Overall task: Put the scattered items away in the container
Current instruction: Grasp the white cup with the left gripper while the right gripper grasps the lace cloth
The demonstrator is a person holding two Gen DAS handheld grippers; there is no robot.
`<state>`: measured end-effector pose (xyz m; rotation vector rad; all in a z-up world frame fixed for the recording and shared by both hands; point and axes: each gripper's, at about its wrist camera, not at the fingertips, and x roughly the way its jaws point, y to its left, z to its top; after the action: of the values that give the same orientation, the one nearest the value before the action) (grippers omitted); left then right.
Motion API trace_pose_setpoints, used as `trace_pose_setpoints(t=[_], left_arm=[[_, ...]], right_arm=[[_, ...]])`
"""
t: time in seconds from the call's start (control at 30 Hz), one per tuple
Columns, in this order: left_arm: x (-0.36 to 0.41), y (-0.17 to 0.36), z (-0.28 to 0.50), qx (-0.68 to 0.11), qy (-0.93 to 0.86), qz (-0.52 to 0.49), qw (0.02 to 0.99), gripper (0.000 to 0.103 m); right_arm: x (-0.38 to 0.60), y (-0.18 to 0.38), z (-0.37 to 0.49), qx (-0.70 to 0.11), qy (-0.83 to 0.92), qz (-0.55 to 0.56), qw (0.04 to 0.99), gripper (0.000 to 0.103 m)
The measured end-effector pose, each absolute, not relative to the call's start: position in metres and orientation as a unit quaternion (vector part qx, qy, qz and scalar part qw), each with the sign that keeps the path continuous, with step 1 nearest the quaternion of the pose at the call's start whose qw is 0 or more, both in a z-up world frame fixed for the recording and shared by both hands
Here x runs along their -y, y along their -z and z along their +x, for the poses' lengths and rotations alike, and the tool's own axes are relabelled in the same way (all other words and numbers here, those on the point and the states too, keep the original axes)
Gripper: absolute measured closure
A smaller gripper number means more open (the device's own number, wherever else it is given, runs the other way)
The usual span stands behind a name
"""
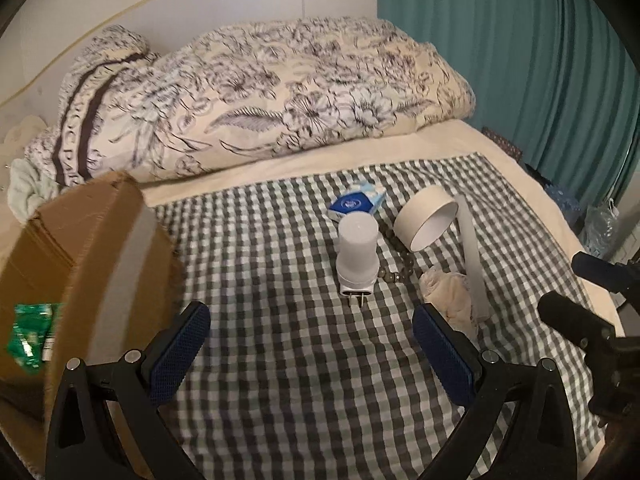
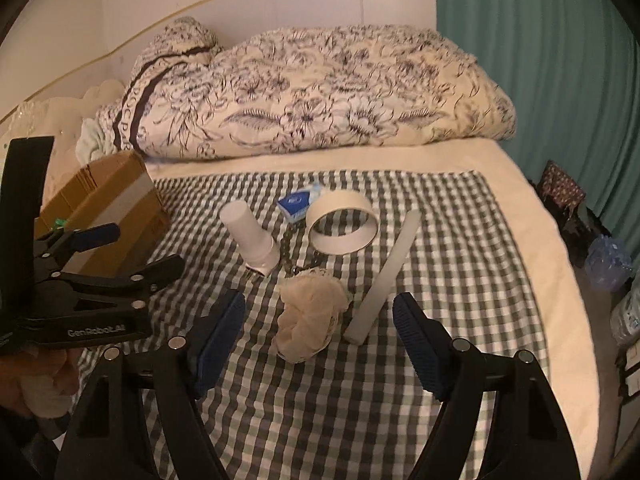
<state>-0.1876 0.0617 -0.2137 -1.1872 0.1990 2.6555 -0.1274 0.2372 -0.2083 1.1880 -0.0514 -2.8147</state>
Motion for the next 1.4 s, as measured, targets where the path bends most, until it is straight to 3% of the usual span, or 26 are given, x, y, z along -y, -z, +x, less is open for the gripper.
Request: trace_pose_setpoints(t=[0.23,0.37,0.73,1.0,1.23,1.4], left_arm=[[-0.072,0.248,-0.216,-0.060,-0.894,-0.422,0.136,0.000],[-0.077,0.265,-0.232,-0.067,-0.889,-0.430,0.144,0.000],[-0.092,0.295,-0.260,-0.058,-0.882,-0.435,0.171,0.001],[-0.102,0.312,-0.275,-0.058,-0.878,-0.441,0.176,0.016],[-0.102,0.320,-0.278,-0.053,-0.874,-0.443,0.194,0.059],[-0.099,0.318,-0.276,-0.049,-0.873,-0.442,0.199,0.059]], right_arm=[[-0.239,0.237,-0.150,0.025,0.910,0.409,0.061,0.028],[-0.237,0.254,-0.161,0.025,0.903,0.423,0.070,0.035],[-0.230,0.291,-0.184,0.022,0.890,0.448,0.077,0.037],[-0.232,0.302,-0.193,0.023,0.886,0.457,0.075,0.037],[-0.226,0.307,-0.198,0.017,0.884,0.461,0.076,0.037],[-0.223,0.307,-0.201,0.018,0.883,0.463,0.076,0.040]])
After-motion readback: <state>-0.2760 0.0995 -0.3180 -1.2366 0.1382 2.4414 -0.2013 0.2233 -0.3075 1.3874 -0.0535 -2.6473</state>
